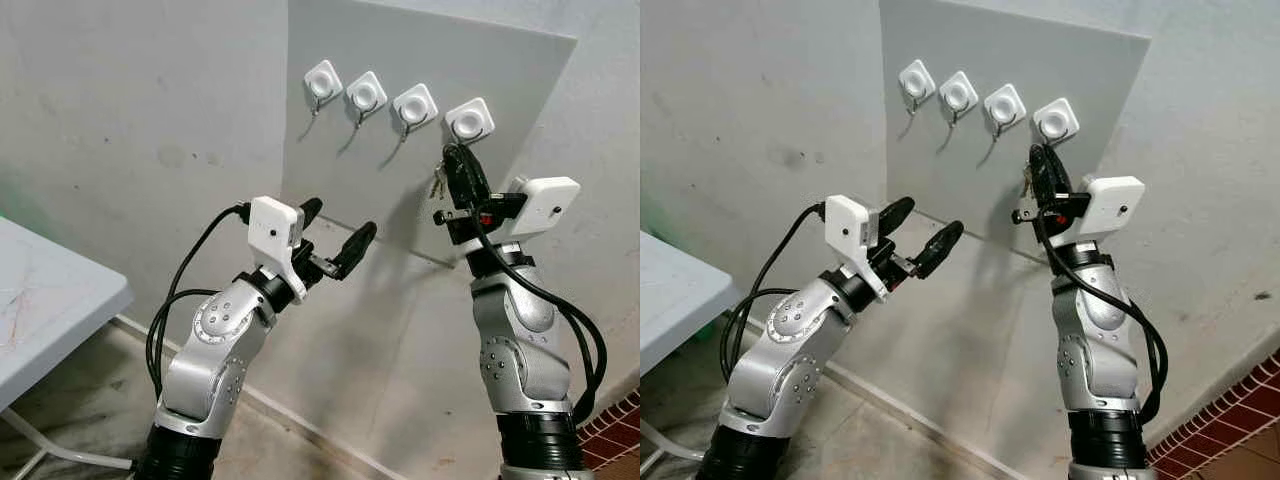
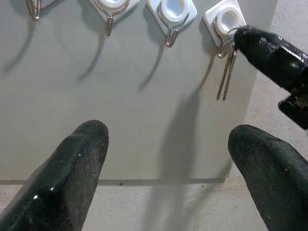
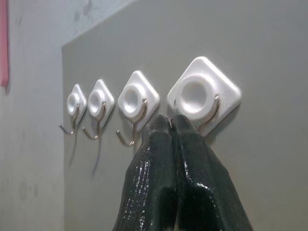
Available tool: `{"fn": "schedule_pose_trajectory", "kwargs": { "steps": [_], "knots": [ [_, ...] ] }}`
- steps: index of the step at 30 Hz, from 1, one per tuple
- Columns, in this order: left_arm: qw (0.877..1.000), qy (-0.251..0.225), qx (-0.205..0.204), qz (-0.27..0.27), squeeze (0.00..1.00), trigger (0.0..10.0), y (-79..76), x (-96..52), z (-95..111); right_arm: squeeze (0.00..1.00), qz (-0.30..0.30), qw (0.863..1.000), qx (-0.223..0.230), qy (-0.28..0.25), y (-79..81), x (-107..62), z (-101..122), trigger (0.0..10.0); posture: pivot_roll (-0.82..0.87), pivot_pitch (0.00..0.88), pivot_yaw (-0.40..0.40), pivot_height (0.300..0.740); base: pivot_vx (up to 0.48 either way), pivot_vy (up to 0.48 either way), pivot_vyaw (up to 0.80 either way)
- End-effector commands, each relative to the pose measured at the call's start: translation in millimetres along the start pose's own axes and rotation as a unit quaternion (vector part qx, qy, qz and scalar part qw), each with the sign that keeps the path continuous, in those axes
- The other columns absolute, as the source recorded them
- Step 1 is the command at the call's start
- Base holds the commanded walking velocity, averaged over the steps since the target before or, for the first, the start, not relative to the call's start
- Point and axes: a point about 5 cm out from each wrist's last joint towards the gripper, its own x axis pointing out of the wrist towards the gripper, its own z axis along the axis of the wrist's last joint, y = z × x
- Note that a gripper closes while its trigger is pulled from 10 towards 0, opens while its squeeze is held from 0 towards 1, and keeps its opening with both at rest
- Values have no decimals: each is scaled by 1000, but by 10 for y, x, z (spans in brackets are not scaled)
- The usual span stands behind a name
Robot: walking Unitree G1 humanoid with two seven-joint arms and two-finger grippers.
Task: Hang keys on a hook
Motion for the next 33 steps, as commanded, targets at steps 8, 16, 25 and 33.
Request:
{"fn": "schedule_pose_trajectory", "kwargs": {
  "steps": [8,16,25,33],
  "knots": [
    [1000,-4,-2,1,0,10000,-25,-3,38,0,-38,998,51,-1,-83,29,-11,10000,14,0,-77,740,0,0,0],
    [1000,-5,-5,6,0,10000,-20,-6,45,0,-74,988,135,23,-98,-40,-137,10000,16,0,-79,740,0,0,0],
    [1000,-6,-9,10,0,10000,-16,-10,51,0,-95,973,206,40,-82,-88,-234,10000,20,0,-81,740,0,0,0],
    [1000,-7,-10,14,0,10000,-10,-12,54,0,-110,964,237,48,-103,-111,-276,10000,20,0,-81,740,0,0,0]
  ]
}}
